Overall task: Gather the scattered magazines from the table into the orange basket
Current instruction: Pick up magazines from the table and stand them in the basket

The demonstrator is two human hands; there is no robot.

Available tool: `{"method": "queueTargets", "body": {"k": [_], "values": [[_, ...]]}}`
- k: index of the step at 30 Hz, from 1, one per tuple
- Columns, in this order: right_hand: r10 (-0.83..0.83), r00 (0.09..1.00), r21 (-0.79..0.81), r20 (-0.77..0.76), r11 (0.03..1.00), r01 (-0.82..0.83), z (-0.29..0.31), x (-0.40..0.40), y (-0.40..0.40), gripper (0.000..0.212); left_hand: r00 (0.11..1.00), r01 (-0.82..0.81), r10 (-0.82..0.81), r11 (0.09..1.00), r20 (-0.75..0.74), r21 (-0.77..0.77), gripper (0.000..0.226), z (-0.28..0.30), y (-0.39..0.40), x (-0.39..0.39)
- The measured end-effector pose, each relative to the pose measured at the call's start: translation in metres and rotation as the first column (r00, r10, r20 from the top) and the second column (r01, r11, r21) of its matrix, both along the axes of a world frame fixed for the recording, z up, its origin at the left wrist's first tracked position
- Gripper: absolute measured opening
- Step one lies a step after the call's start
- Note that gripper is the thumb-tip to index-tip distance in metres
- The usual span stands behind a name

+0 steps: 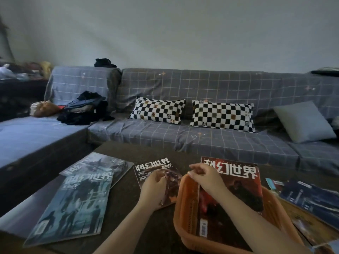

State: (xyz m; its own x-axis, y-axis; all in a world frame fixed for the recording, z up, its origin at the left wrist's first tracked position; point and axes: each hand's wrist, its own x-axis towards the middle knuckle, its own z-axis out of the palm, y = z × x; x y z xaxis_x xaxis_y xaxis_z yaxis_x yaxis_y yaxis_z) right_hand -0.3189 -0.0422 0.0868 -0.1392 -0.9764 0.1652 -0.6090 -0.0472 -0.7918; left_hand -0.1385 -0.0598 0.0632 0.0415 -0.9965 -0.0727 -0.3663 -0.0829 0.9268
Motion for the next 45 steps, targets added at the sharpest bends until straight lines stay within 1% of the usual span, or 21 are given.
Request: {"method": "queueTargets", "body": {"k": [3,7,10,12,13,15,17,19,20,22,23,25,27,29,31,33,36,38,42,45], "values": [[0.042,0.993,0.047,-0.106,0.998,-0.037,-0.005,0.016,-0.043,0.029,1.0,-0.024,0.023,0.999,0.007,0.036,0.034,-0.015,-0.021,0.013],[0.086,0.95,0.193,-0.301,0.981,-0.028,-0.018,0.028,-0.101,0.041,0.998,-0.058,0.056,0.994,0.019,0.092,0.037,-0.039,-0.052,0.025],[0.158,0.89,0.361,-0.427,0.932,0.008,-0.03,0.034,-0.137,0.055,0.997,-0.079,0.081,0.987,-0.007,0.142,0.042,-0.057,-0.072,0.029],[0.218,0.828,0.47,-0.516,0.88,0.061,-0.036,0.037,-0.155,0.06,0.995,-0.104,0.103,0.982,0.016,0.155,0.049,-0.069,-0.085,0.03],[0.237,0.817,0.515,-0.525,0.853,0.084,-0.038,0.038,-0.162,0.061,0.991,-0.127,0.12,0.978,0.05,0.163,0.053,-0.073,-0.091,0.031],[0.241,0.85,0.584,-0.47,0.806,0.095,-0.043,0.039,-0.174,0.058,0.98,-0.182,0.165,0.969,0.108,0.166,0.055,-0.078,-0.101,0.035],[0.203,0.898,0.63,-0.391,0.77,0.1,-0.046,0.039,-0.182,0.05,0.974,-0.226,0.22,0.958,0.054,0.177,0.051,-0.079,-0.108,0.04],[0.174,0.92,0.665,-0.352,0.738,0.115,-0.049,0.037,-0.187,0.04,0.965,-0.243,0.258,0.946,-0.045,0.216,0.042,-0.076,-0.113,0.045],[0.161,0.925,0.672,-0.345,0.73,0.124,-0.05,0.037,-0.189,0.039,0.96,-0.211,0.249,0.943,-0.125,0.257,0.035,-0.074,-0.115,0.046],[0.138,0.934,0.677,-0.329,0.724,0.132,-0.052,0.037,-0.19,0.043,0.943,-0.086,0.183,0.942,-0.279,0.326,0.018,-0.072,-0.115,0.043],[0.127,0.941,0.677,-0.315,0.725,0.129,-0.052,0.038,-0.189,0.044,0.933,-0.032,0.145,0.945,-0.328,0.327,0.019,-0.072,-0.114,0.04],[0.113,0.952,0.672,-0.286,0.732,0.115,-0.05,0.039,-0.187,0.042,0.913,0.016,0.098,0.961,-0.395,0.276,0.034,-0.076,-0.109,0.037],[0.082,0.964,0.665,-0.254,0.738,0.113,-0.047,0.04,-0.182,0.038,0.882,0.021,0.084,0.976,-0.464,0.216,0.039,-0.079,-0.1,0.04],[0.026,0.988,0.646,-0.153,0.759,0.08,-0.047,0.039,-0.179,0.041,0.853,0.004,0.081,0.987,-0.515,0.162,0.04,-0.077,-0.094,0.048],[-0.023,1.0,0.577,-0.006,0.816,0.022,-0.044,0.042,-0.175,0.046,0.853,-0.027,0.078,0.994,-0.517,0.104,0.04,-0.069,-0.089,0.059],[-0.051,0.992,0.477,0.115,0.879,-0.01,-0.037,0.049,-0.168,0.048,0.857,-0.057,0.079,0.997,-0.509,0.059,0.038,-0.054,-0.083,0.072],[-0.038,0.976,0.383,0.216,0.922,-0.048,-0.021,0.061,-0.153,0.053,0.85,-0.077,0.069,0.997,-0.521,0.006,0.034,-0.029,-0.071,0.093],[-0.011,0.958,0.34,0.287,0.936,-0.091,-0.009,0.067,-0.14,0.056,0.847,-0.07,0.044,0.997,-0.53,-0.029,0.032,-0.012,-0.058,0.105],[0.04,0.914,0.253,0.403,0.955,-0.154,0.014,0.073,-0.106,0.052,0.834,-0.023,-0.021,0.997,-0.551,-0.073,0.03,0.022,-0.027,0.119],[0.097,0.836,0.197,0.54,0.951,-0.237,0.031,0.071,-0.075,0.047,0.816,0.039,-0.087,0.995,-0.571,-0.095,0.029,0.046,-0.002,0.121]]}}
